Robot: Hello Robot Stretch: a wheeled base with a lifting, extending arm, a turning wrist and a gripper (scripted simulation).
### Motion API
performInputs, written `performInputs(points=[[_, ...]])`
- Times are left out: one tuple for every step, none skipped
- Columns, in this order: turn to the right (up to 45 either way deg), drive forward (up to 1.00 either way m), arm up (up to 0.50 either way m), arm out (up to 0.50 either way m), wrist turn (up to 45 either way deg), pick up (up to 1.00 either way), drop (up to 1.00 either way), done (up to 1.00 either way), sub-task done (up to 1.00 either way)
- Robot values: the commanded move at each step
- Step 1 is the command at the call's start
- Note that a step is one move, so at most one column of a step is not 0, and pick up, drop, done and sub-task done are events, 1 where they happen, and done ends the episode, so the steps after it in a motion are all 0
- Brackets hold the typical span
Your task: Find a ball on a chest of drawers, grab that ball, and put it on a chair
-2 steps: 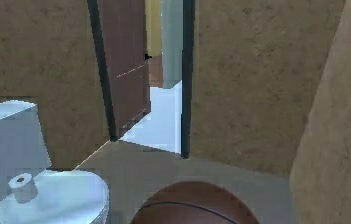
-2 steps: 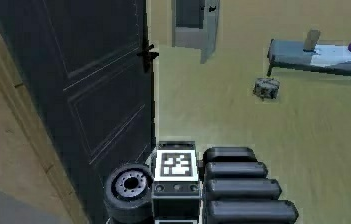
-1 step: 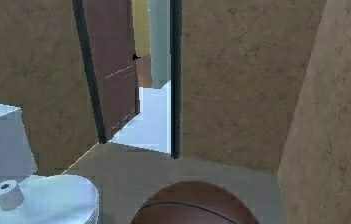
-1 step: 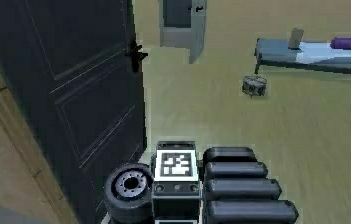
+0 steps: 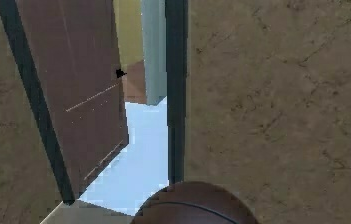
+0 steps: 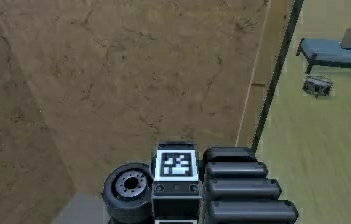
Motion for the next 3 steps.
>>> performInputs(points=[[-33.0, 0.00, 0.00, 0.00, 0.0, 0.00, 0.00, 0.00, 0.00], [0.0, 1.00, 0.00, 0.00, 0.0, 0.00, 0.00, 0.00, 0.00], [45.0, 0.00, 0.00, 0.00, 0.0, 0.00, 0.00, 0.00, 0.00]])
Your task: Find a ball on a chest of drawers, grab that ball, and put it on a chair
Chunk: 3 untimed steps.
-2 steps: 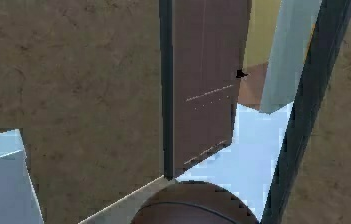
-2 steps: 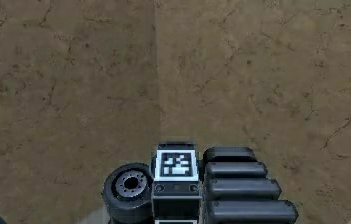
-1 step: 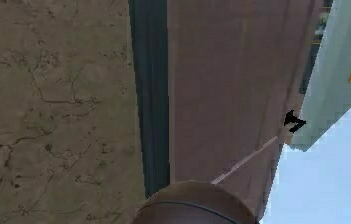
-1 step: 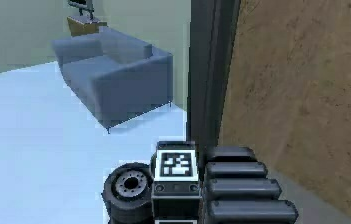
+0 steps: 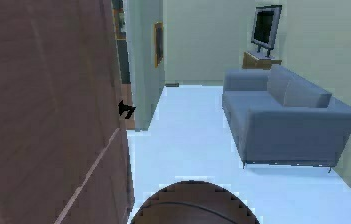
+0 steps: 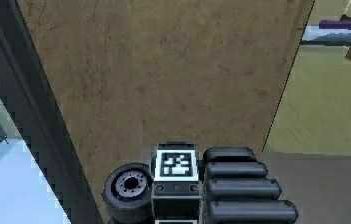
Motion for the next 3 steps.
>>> performInputs(points=[[0.0, 1.00, 0.00, 0.00, 0.0, 0.00, 0.00, 0.00, 0.00], [9.0, 0.00, 0.00, 0.00, 0.0, 0.00, 0.00, 0.00, 0.00], [0.0, 0.35, 0.00, 0.00, 0.0, 0.00, 0.00, 0.00, 0.00]])
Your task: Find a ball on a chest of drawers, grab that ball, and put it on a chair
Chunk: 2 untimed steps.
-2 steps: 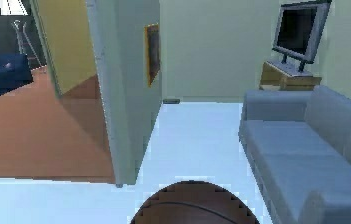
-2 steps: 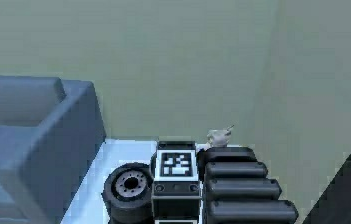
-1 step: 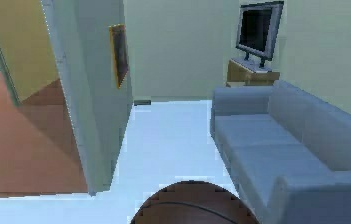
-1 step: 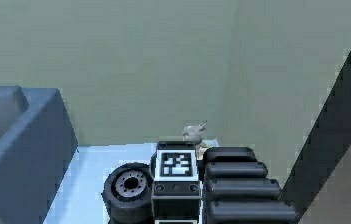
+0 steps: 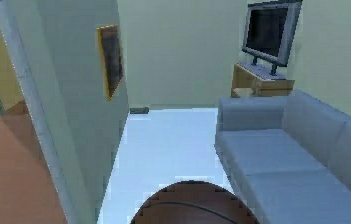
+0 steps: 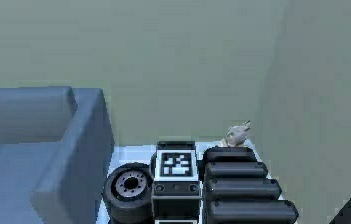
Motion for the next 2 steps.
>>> performInputs(points=[[-30.0, 0.00, 0.00, 0.00, 0.0, 0.00, 0.00, 0.00, 0.00], [0.0, 0.60, 0.00, 0.00, 0.0, 0.00, 0.00, 0.00, 0.00]])
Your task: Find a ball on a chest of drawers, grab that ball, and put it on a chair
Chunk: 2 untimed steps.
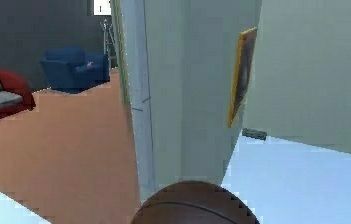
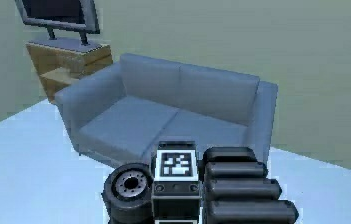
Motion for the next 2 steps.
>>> performInputs(points=[[-45.0, 0.00, 0.00, 0.00, 0.0, 0.00, 0.00, 0.00, 0.00], [-12.0, 0.00, 0.00, 0.00, 0.0, 0.00, 0.00, 0.00, 0.00]])
